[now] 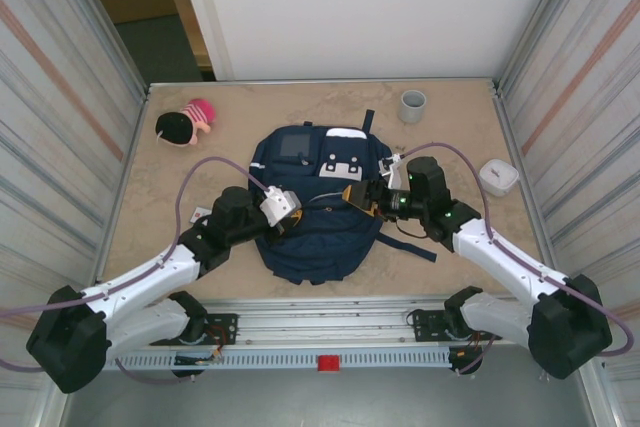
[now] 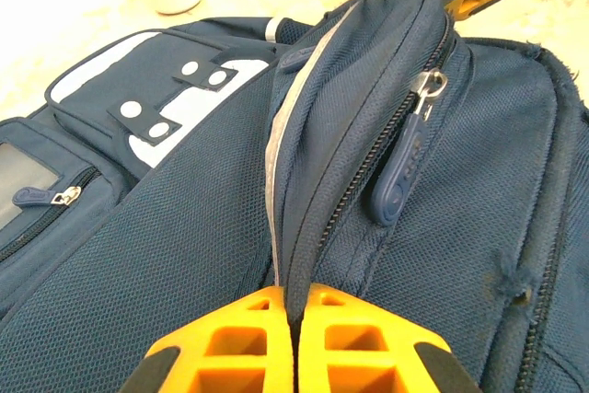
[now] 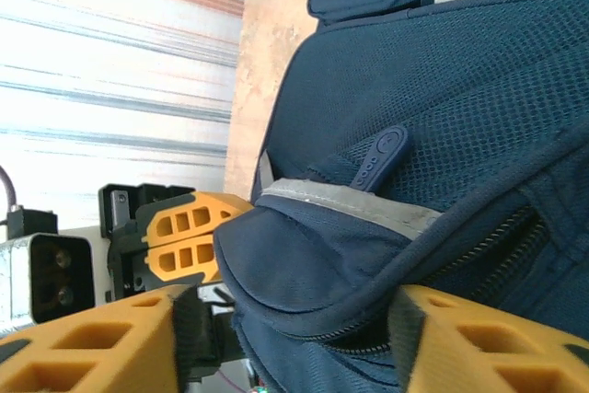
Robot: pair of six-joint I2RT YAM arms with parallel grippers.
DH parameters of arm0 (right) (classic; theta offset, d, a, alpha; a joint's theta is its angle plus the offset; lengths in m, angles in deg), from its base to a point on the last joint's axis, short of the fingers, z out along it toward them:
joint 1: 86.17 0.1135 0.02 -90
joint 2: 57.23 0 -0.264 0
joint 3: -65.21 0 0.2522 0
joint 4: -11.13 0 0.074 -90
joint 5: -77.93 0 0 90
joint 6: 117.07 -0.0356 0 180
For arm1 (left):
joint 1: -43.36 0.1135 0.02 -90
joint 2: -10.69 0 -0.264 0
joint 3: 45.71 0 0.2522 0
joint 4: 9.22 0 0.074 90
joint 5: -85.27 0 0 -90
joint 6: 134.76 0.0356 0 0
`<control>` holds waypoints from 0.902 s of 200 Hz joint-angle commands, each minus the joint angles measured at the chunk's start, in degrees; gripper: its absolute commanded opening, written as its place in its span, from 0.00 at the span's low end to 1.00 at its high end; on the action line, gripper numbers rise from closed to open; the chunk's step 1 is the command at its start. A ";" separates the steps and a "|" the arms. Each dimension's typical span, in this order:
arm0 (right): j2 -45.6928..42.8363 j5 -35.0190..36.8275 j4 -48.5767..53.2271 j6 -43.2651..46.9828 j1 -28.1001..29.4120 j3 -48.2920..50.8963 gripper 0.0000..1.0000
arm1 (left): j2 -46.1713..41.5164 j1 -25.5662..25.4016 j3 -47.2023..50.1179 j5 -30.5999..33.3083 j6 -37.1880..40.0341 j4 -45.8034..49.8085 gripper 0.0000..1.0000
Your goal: Pack books, pencil case, and school supplies into a backpack
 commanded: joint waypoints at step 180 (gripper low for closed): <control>0.87 12.80 -15.34 -20.30 5.03 4.06 0.15 | -6.63 -1.67 -12.34 -2.36 -29.02 21.11 0.48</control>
